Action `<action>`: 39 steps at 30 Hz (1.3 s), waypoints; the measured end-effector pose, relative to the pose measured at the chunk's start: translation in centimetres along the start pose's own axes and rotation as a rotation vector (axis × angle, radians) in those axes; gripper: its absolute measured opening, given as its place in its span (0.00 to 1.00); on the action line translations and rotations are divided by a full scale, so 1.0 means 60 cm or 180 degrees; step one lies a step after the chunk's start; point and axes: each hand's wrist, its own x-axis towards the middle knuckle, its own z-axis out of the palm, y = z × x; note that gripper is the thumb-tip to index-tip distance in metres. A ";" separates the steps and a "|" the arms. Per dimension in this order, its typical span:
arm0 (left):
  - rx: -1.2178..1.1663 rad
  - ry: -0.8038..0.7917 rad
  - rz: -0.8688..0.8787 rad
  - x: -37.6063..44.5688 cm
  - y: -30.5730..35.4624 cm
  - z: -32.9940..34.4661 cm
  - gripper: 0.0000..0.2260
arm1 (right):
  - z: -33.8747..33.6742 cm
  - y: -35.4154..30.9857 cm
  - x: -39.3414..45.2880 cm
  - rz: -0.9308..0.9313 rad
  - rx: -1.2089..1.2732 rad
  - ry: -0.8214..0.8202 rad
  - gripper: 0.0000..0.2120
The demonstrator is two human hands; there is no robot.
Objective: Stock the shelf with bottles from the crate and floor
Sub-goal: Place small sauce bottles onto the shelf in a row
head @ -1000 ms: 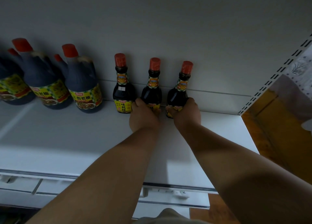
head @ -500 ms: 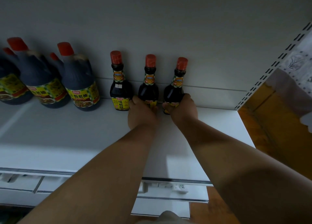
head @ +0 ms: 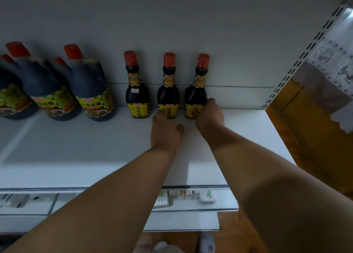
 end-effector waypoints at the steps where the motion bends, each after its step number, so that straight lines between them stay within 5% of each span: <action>1: -0.0061 -0.0050 0.0009 0.000 0.000 0.001 0.28 | 0.000 -0.001 -0.001 -0.0005 -0.0004 0.0002 0.20; 7: -0.0528 0.0335 -0.0409 0.006 0.014 0.013 0.27 | 0.028 0.006 -0.040 0.0176 0.0676 0.0384 0.14; 11: -0.0689 0.0490 -0.0448 0.030 0.012 0.009 0.29 | 0.061 0.003 -0.072 -0.0526 0.0514 0.0139 0.07; 16: -0.0763 0.0326 -0.0206 0.042 -0.008 0.008 0.38 | 0.059 -0.011 -0.057 -0.1064 0.0623 -0.0258 0.15; 39: -0.0693 0.0116 0.0084 0.054 -0.039 -0.004 0.35 | 0.050 -0.033 -0.069 -0.0832 0.0786 -0.0331 0.11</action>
